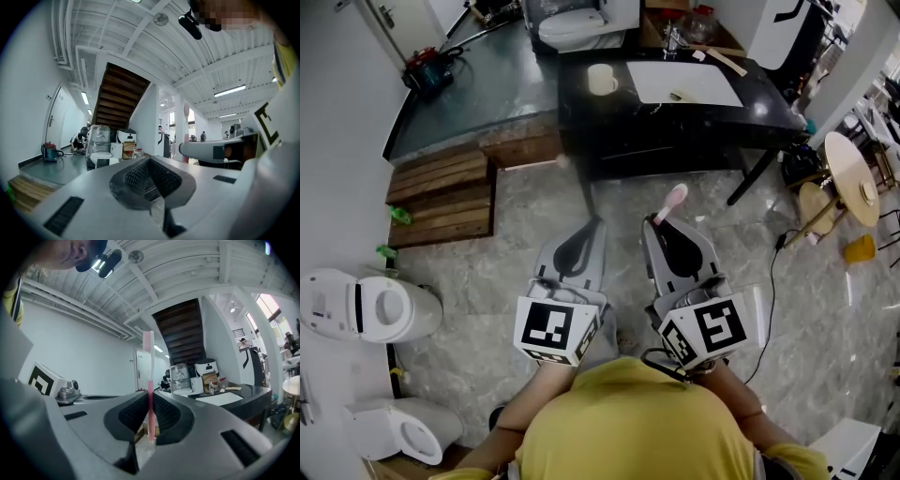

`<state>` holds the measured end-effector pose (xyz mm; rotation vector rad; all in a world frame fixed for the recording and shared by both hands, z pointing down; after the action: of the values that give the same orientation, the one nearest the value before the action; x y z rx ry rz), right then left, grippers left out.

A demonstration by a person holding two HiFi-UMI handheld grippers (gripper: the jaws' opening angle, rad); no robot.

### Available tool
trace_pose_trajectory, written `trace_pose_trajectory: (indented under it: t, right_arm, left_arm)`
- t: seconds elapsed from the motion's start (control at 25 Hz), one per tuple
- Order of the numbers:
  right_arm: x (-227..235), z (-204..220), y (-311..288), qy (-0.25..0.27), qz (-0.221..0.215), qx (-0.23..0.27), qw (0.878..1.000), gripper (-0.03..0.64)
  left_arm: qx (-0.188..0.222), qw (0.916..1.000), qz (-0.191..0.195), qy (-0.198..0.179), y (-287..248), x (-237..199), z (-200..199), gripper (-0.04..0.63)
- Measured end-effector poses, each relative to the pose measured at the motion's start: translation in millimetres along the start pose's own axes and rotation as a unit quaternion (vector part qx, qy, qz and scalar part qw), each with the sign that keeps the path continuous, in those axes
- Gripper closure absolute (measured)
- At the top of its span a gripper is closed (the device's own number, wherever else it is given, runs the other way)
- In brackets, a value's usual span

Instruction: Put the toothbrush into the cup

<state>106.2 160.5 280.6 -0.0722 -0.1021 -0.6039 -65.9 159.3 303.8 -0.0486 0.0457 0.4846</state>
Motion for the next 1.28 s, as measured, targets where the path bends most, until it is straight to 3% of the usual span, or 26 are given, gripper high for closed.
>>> trace_pose_trajectory:
  t: [0.64,1.28]
  right_arm:
    - [34.3,-10.3,-144.8,0.008,0.046,0.018,0.999,0.569]
    - [64.0,-10.7,-212.4,0.007,0.045,0.013,0.999,0.569]
  left_arm:
    - [0.013,0.9981,0.06,-0.007,-115.8,-112.1,-12.8,0.584]
    - [0.007,0.9982,0.06,0.008,-170.0,-157.7,-6.3,0.584]
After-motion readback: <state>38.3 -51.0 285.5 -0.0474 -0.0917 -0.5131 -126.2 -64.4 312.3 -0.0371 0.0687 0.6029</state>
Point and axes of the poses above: the fingertips, and each gripper's own axes: y backward along the fingers, x to its right, z out of its underside, the point moved 10 cm from there along y, backward along the fingers, and after that the axes turned 2 degrees about -y, right-handed, at the moved point
